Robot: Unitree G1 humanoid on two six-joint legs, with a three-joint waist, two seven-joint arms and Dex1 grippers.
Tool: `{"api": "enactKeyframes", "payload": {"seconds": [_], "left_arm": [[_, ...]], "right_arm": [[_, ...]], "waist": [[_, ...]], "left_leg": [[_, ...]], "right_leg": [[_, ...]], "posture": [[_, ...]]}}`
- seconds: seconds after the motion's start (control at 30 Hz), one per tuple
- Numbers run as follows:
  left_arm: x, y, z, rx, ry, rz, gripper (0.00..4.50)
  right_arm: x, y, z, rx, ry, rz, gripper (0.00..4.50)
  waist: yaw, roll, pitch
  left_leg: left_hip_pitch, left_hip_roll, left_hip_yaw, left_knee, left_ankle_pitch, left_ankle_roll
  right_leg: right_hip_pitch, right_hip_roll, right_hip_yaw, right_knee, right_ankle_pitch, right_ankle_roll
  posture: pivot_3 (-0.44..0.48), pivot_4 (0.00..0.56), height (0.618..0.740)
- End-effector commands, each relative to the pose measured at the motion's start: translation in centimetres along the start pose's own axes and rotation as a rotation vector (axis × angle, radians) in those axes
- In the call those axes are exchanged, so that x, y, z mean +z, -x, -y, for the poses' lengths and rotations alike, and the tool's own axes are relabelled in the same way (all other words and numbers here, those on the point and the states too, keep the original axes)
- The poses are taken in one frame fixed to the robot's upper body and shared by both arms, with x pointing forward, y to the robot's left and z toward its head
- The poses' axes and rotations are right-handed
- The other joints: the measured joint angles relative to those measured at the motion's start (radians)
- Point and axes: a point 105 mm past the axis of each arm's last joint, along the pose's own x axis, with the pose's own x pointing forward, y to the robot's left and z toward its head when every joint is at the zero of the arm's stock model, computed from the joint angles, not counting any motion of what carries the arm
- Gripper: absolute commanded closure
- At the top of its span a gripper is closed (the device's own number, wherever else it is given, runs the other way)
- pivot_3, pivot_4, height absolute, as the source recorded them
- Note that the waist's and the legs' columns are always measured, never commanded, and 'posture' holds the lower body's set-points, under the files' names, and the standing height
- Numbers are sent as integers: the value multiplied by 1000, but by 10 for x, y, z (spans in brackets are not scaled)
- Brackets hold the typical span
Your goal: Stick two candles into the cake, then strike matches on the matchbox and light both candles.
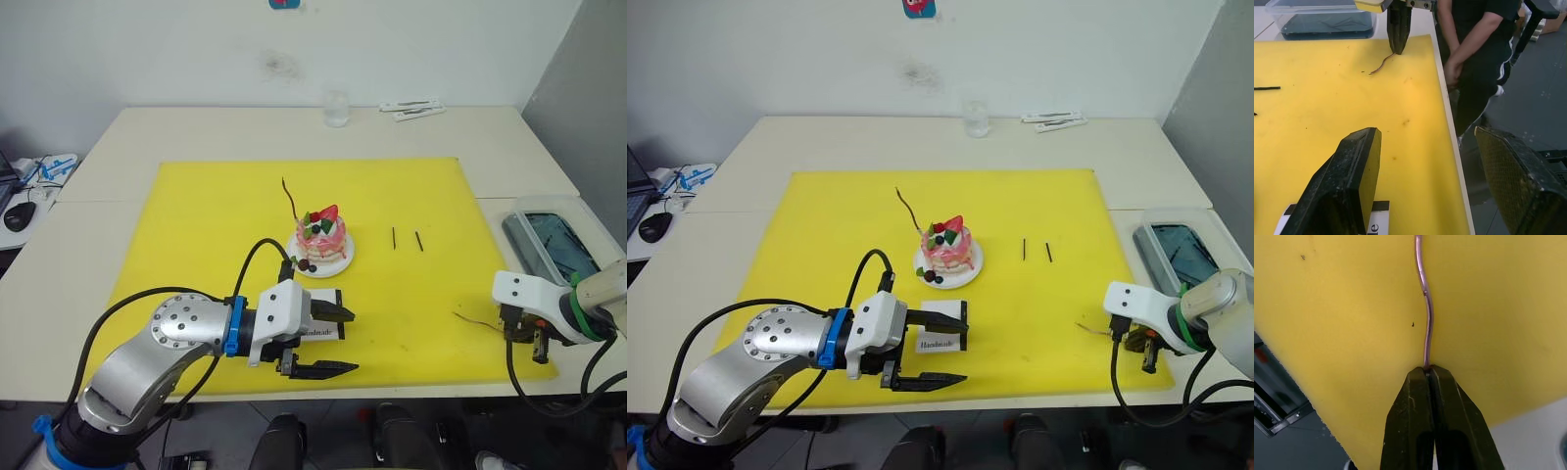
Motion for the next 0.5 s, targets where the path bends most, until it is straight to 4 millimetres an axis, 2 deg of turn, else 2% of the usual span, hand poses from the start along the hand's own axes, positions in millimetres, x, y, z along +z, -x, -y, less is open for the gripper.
{"api": "enactKeyframes", "payload": {"seconds": [0.03, 0.2, 0.33, 0.43, 0.5], "left_arm": [[8, -1, 3, -13, -35, 14, 1074], [4, 15, -4, 43, -2, -5, 1074], [3, 33, -9, 136, 32, 23, 1074], [-1, 52, -12, 249, 62, 60, 1074], [-1, 58, -15, 310, 85, 85, 1074]], "right_arm": [[7, 8, 3, -8, -15, 31, 4485], [28, 37, 10, -13, -57, 169, 4485], [65, 62, 10, -19, -4, 406, 4485], [119, 82, 0, -18, 89, 789, 4485], [135, 86, -1, -19, 66, 910, 4485]], "waist": [[0, 0, 0], [-3, 0, 0], [-4, 0, 0], [-6, -2, 0], [-5, -2, 0]], "left_leg": [[0, 0, 0, 0, 0, 0], [0, 0, 0, 0, 0, 0], [0, 1, 0, 0, 0, 0], [0, 1, -1, 0, 0, 0], [1, 3, 0, 0, 0, 0]], "right_leg": [[0, 0, 0, 0, 0, 0], [0, 0, 0, 0, 0, 0], [0, 1, 0, 1, 0, 0], [0, 1, -1, 0, 0, 0], [0, 3, 0, 0, 0, -1]], "posture": [[0, 150, 740], [0, 150, 740], [0, 150, 740], [0, 150, 740], [0, 150, 740]]}}
